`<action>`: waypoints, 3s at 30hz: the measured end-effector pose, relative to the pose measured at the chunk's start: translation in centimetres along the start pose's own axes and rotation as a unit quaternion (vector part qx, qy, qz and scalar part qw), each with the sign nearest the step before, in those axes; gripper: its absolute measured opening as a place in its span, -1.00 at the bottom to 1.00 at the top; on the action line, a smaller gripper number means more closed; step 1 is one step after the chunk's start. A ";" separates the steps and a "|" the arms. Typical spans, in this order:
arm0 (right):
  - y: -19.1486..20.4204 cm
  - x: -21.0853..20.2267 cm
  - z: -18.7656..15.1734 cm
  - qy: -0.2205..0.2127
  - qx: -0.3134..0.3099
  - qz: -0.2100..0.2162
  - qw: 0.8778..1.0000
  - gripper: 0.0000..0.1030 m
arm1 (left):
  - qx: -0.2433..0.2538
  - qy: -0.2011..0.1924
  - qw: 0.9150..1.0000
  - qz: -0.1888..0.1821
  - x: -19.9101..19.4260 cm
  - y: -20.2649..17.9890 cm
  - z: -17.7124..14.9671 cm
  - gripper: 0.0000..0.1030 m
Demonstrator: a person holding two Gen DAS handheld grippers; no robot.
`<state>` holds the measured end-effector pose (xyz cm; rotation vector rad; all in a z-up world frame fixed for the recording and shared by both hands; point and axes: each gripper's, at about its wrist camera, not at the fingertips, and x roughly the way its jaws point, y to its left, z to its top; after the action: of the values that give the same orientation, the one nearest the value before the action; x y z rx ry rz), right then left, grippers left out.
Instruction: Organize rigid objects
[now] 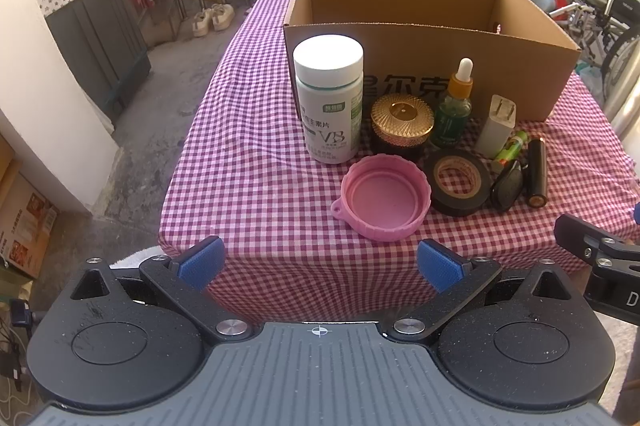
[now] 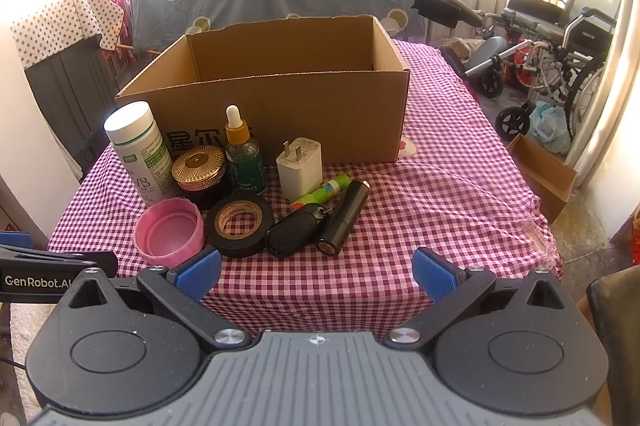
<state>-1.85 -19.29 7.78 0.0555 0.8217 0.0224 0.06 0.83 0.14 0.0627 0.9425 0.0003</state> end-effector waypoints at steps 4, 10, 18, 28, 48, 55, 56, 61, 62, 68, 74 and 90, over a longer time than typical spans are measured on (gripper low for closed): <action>0.0 0.0 0.0 0.001 -0.001 -0.001 1.000 1.00 | 0.000 0.002 1.000 -0.001 0.1 0.1 -0.2 0.99; -0.5 0.3 -0.2 -0.006 0.005 -0.008 1.000 1.00 | 0.007 0.003 1.000 -0.014 0.3 -0.2 -0.4 0.99; -4.8 -0.2 -0.1 -0.049 0.064 -0.003 0.997 1.00 | 0.037 -0.038 0.996 -0.072 0.0 -1.3 0.2 0.99; -9.9 2.3 1.4 -0.056 0.147 0.056 0.986 0.77 | 0.089 -0.073 0.973 -0.199 1.2 -5.4 2.0 0.92; -9.4 11.1 3.1 0.047 0.127 0.145 0.980 -0.56 | 0.196 -0.035 0.942 -0.271 4.9 -13.1 3.1 -0.28; -11.2 10.7 2.8 0.050 0.155 0.149 0.975 -0.56 | 0.207 -0.021 0.942 -0.263 5.5 -14.4 3.0 -0.37; -11.5 10.6 2.7 0.051 0.160 0.152 0.974 -0.56 | 0.209 -0.021 0.942 -0.262 5.5 -14.5 3.0 -0.37; -12.1 10.8 2.5 0.053 0.181 0.167 0.968 -0.56 | 0.214 -0.020 0.946 -0.241 6.0 -15.4 3.1 -0.37; -12.1 10.9 2.4 0.053 0.183 0.169 0.967 -0.56 | 0.215 -0.021 0.947 -0.236 6.2 -15.6 3.2 -0.37; -12.4 11.1 2.3 0.058 0.195 0.187 0.961 -0.54 | 0.210 -0.024 0.953 -0.218 7.0 -16.4 3.4 -0.37; -12.4 11.6 2.3 0.071 0.201 0.204 0.956 -0.53 | 0.207 -0.013 0.954 -0.216 8.1 -16.6 3.4 -0.41; -12.6 12.5 1.8 0.062 0.225 0.229 0.945 -0.52 | 0.201 -0.020 0.956 -0.211 8.1 -16.8 3.7 -0.40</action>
<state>8.02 -31.43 -0.86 0.6833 0.9119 0.2790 7.38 -15.87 -5.18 0.2350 0.8888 -0.5883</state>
